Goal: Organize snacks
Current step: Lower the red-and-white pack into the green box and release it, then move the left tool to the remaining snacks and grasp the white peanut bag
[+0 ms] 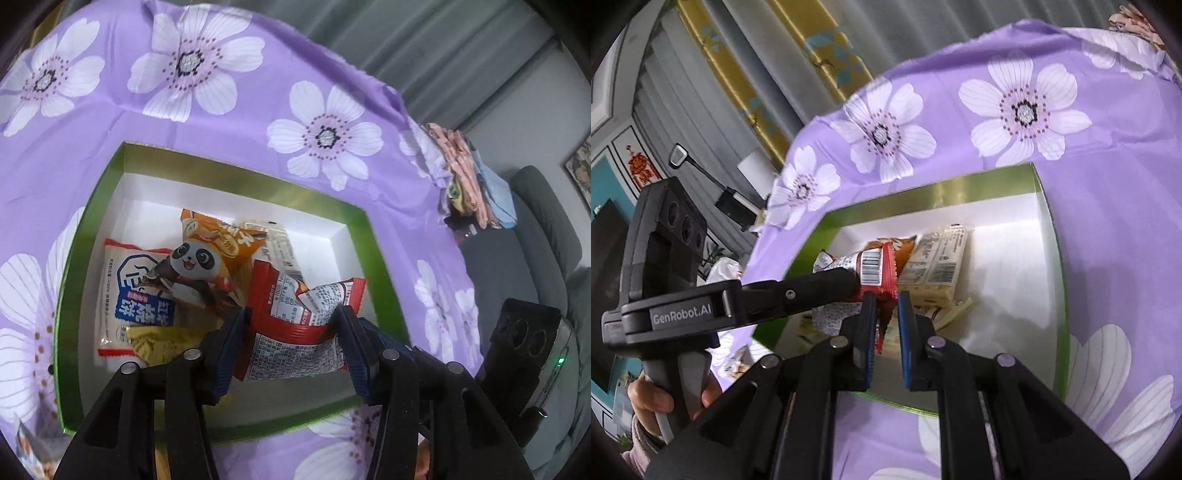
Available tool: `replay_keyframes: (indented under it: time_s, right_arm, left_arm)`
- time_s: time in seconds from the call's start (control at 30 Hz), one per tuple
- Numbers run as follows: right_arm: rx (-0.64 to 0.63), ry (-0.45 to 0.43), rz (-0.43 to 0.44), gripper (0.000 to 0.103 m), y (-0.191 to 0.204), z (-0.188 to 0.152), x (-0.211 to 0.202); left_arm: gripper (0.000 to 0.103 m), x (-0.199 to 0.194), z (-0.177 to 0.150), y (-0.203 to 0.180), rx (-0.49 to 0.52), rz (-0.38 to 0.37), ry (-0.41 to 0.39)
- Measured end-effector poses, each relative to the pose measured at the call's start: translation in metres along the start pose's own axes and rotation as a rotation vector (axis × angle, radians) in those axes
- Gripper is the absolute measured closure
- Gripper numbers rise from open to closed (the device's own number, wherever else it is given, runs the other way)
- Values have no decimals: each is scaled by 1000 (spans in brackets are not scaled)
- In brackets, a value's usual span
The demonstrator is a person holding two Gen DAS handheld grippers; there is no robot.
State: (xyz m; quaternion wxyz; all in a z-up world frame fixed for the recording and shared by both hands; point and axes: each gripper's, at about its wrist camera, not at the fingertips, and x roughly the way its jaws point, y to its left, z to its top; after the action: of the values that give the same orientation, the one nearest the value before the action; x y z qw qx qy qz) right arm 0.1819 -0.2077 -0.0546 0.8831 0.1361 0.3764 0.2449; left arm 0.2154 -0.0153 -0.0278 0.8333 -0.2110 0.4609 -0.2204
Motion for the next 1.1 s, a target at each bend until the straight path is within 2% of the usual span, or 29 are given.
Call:
replay_keyframes:
  time_s: [0.17, 0.3, 0.37, 0.5, 0.6, 0.87, 0.97, 1.03, 1.1]
  right_arm:
    - [-3, 40, -26, 88, -5, 0, 15]
    - [-3, 42, -41, 86, -6, 0, 16]
    - [-1, 43, -40, 84, -6, 1, 15]
    - [-7, 29, -56, 79, -5, 1, 11]
    - [-4, -1, -63, 73, -6, 1, 2]
    - [6, -88, -65, 59, -7, -8, -41]
    - [9, -112, -56, 54, -6, -17, -57]
    - [8, -130, -68, 45, -4, -22, -66]
    - [5, -148, -84, 38, -2, -26, -75]
  left_arm:
    - [51, 15, -1, 9, -22, 21, 27]
    - [51, 16, 1, 8, -10, 45, 20]
    - [46, 16, 1, 7, -5, 58, 21]
    - [34, 14, 1, 7, -14, 35, 21]
    - [25, 6, 1, 2, -9, 32, -2]
    - [22, -44, -7, -7, 24, 17, -140]
    - [20, -59, -17, -7, 26, 3, -165]
    - [1, -67, -25, -7, 29, -12, -169]
    - [1, -75, -33, -5, 26, -33, -180]
